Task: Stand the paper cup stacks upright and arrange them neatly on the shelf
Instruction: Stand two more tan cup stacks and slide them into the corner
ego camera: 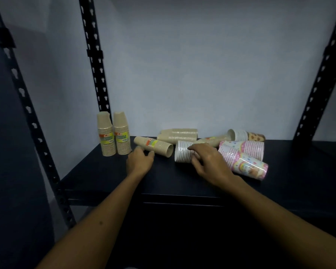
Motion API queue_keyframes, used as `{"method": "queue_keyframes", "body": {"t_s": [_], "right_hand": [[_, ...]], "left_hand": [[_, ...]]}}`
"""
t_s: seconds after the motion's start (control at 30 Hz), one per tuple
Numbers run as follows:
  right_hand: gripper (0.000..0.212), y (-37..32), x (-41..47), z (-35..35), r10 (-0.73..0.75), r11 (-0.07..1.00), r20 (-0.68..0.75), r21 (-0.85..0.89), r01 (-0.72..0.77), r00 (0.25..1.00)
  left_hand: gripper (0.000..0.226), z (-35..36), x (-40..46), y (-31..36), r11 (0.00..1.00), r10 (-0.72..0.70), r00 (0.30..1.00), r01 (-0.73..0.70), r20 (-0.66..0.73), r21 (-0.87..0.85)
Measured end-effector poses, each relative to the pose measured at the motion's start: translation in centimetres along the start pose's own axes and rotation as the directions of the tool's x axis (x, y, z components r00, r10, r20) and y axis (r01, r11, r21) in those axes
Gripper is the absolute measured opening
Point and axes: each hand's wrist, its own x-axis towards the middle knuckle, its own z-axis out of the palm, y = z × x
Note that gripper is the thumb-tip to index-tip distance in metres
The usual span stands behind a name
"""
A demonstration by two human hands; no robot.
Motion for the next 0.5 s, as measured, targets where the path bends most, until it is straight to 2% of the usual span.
{"method": "queue_keyframes", "body": {"t_s": [0.07, 0.17, 0.23, 0.37, 0.5], "right_hand": [[0.031, 1.9, -0.1, -0.7, -0.009, 0.993, -0.036, -0.117, 0.004, 0.999], [0.052, 4.3, -0.5, -0.6, 0.014, 0.946, 0.124, -0.322, 0.027, 0.992], [0.059, 5.4, -0.8, -0.1, 0.059, 0.906, 0.223, -0.420, 0.042, 0.973], [0.059, 7.2, -1.1, 0.1, 0.080, 0.918, 0.210, -0.397, 0.010, 0.975], [0.061, 7.6, -1.1, 0.3, 0.079, 0.946, 0.213, -0.323, -0.007, 0.974]], "left_hand": [[0.046, 1.0, 0.8, 1.2, 0.994, -0.105, 0.994, 0.105, -0.018, -0.005], [0.073, 2.1, 2.3, 2.4, 0.956, -0.293, 0.956, 0.293, 0.001, -0.006], [0.081, 2.7, 3.1, 2.9, 0.939, -0.344, 0.938, 0.343, 0.031, 0.025], [0.076, 3.4, 3.6, 3.6, 0.929, -0.364, 0.930, 0.367, 0.055, -0.042], [0.062, 3.2, 3.9, 3.6, 0.900, -0.322, 0.940, 0.341, 0.113, -0.271]]}}
